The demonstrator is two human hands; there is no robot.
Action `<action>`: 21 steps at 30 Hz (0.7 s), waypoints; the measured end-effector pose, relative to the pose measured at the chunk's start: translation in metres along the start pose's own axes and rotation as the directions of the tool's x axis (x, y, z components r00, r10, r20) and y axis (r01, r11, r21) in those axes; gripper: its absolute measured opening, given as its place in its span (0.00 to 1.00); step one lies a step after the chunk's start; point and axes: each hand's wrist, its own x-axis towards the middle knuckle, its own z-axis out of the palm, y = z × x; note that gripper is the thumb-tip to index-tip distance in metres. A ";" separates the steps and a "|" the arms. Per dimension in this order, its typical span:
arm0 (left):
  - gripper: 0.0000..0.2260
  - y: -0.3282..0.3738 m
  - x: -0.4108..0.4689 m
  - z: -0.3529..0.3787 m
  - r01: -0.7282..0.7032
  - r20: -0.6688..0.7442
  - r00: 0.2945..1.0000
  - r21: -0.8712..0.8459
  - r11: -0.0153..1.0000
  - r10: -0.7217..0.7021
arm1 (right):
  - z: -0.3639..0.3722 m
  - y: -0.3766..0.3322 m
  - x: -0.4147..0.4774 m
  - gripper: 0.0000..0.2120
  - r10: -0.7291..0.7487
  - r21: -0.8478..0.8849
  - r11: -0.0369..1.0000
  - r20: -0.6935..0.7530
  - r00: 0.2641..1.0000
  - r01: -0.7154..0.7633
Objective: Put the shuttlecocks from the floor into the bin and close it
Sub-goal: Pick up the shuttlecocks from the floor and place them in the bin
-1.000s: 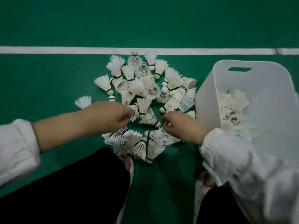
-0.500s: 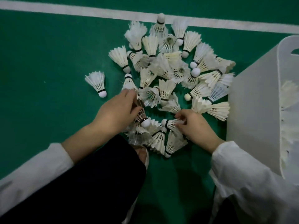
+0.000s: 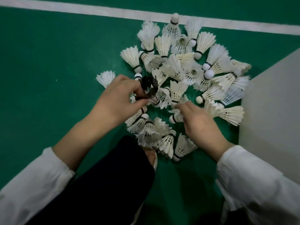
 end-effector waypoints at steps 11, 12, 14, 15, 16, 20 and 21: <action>0.20 0.021 0.004 0.027 -0.317 0.232 0.934 0.189 0.929 0.272 | 0.014 -0.004 -0.010 0.19 0.303 0.378 0.876 0.055 0.952 -0.300; 0.19 0.020 0.004 0.033 -0.396 0.275 0.903 0.240 0.886 0.329 | 0.015 -0.001 -0.010 0.16 0.295 0.347 0.891 0.051 0.954 -0.294; 0.10 0.019 0.002 0.045 -0.470 0.328 0.870 0.325 0.821 0.368 | 0.018 0.005 -0.010 0.11 0.289 0.290 0.910 0.065 0.955 -0.295; 0.06 0.018 0.001 0.051 -0.488 0.343 0.861 0.355 0.797 0.375 | 0.018 0.008 -0.010 0.09 0.283 0.262 0.919 0.080 0.956 -0.294; 0.04 0.019 -0.001 0.055 -0.512 0.354 0.849 0.371 0.775 0.391 | 0.019 0.010 -0.010 0.09 0.263 0.225 0.935 0.085 0.961 -0.276; 0.05 0.019 -0.004 0.070 -0.570 0.414 0.810 0.385 0.726 0.416 | 0.019 0.014 -0.010 0.07 0.215 0.120 0.968 0.059 0.975 -0.220; 0.04 0.019 -0.005 0.072 -0.565 0.424 0.812 0.399 0.722 0.402 | 0.018 0.014 -0.009 0.06 0.212 0.104 0.971 0.053 0.976 -0.217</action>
